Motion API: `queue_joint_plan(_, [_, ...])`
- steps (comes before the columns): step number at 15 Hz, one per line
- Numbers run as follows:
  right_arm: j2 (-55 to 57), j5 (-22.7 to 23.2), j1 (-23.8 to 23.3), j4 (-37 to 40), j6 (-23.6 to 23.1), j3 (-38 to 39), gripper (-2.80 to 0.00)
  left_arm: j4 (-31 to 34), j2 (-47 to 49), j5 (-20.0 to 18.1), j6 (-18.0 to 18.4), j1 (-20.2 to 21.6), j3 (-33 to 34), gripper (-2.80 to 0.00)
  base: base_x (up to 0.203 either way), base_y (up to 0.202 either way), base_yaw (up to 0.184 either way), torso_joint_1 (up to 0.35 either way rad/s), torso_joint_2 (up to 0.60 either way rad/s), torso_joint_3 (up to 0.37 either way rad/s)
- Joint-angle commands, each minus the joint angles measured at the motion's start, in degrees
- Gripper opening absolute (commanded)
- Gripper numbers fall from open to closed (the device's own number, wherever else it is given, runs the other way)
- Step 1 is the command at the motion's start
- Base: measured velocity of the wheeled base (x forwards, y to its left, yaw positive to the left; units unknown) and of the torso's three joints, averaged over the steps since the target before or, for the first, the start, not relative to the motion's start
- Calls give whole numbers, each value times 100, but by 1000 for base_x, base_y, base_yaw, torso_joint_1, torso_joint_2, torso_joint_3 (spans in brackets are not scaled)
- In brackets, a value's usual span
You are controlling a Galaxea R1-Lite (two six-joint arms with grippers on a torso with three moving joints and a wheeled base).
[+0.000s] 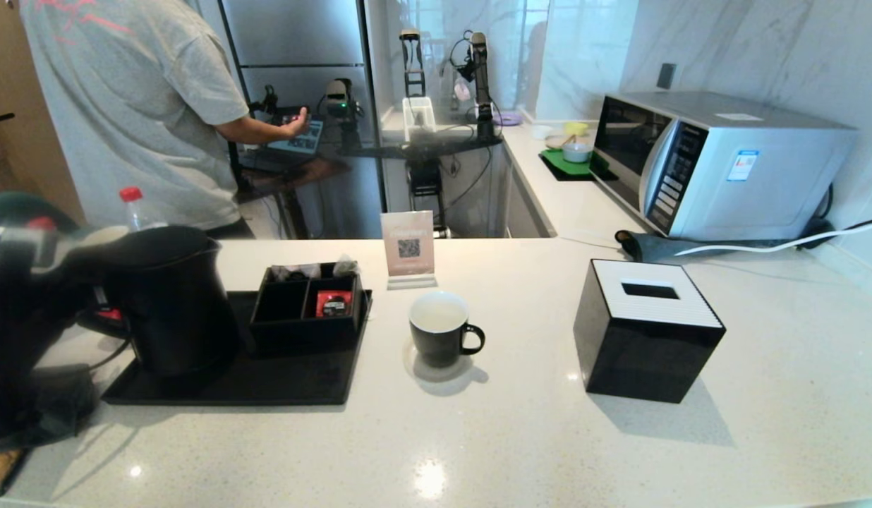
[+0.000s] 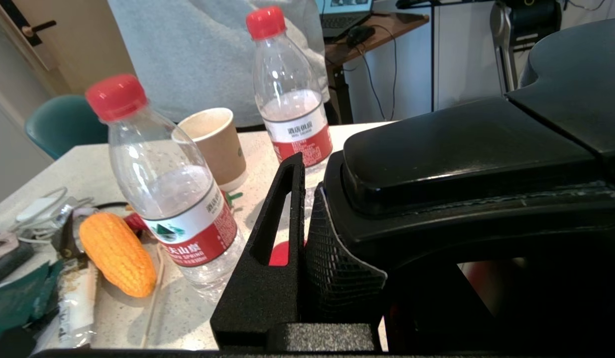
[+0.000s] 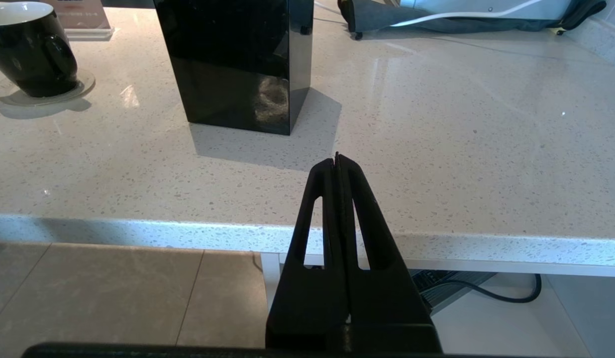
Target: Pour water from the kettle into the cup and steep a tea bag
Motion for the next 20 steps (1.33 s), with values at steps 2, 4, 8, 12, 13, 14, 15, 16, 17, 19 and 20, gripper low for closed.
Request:
queue_joint_plan(2, [7, 3, 2, -1, -3, 0, -280, -277, -345, -9, 2, 50, 212, -280, 0, 0, 0, 0, 0, 0])
queue_joint_plan(4, [7, 3, 2, -1, -3, 0, -280, -277, -526, -23, 3, 120, 383, -280, 0, 0, 0, 0, 0, 0])
queue_joint_plan(8, [7, 3, 2, -1, -3, 0, -280, -277, -985, -26, 12, 174, 847, -280, 0, 0, 0, 0, 0, 0])
queue_joint_plan(12, [7, 3, 2, -1, -3, 0, -280, -277, -1592, -152, 30, 166, 1508, -280, 0, 0, 0, 0, 0, 0])
queue_joint_plan(13, [7, 3, 2, -1, -3, 0, -280, -277, -1751, -284, 24, 165, 1662, -280, 0, 0, 0, 0, 0, 0])
queue_joint_plan(14, [7, 3, 2, -1, -3, 0, -280, -277, -1903, -367, 33, 161, 1787, -280, 0, 0, 0, 0, 0, 0])
queue_joint_plan(15, [7, 3, 2, -1, -3, 0, -280, -277, -2039, -394, 47, 145, 1935, -280, 0, 0, 0, 0, 0, 0])
queue_joint_plan(16, [7, 3, 2, -1, -3, 0, -280, -277, -2178, -407, 57, 114, 2079, -280, 0, 0, 0, 0, 0, 0])
queue_joint_plan(17, [7, 3, 2, -1, -3, 0, -280, -277, -2320, -411, 68, 50, 2211, -280, 0, 0, 0, 0, 0, 0])
queue_joint_plan(19, [7, 3, 2, -1, -3, 0, -280, -277, -2592, -407, 73, -160, 2428, -280, 0, 0, 0, 0, 0, 0])
queue_joint_plan(20, [7, 3, 2, -1, -3, 0, -280, -277, -2712, -405, 65, -294, 2521, -280, 0, 0, 0, 0, 0, 0])
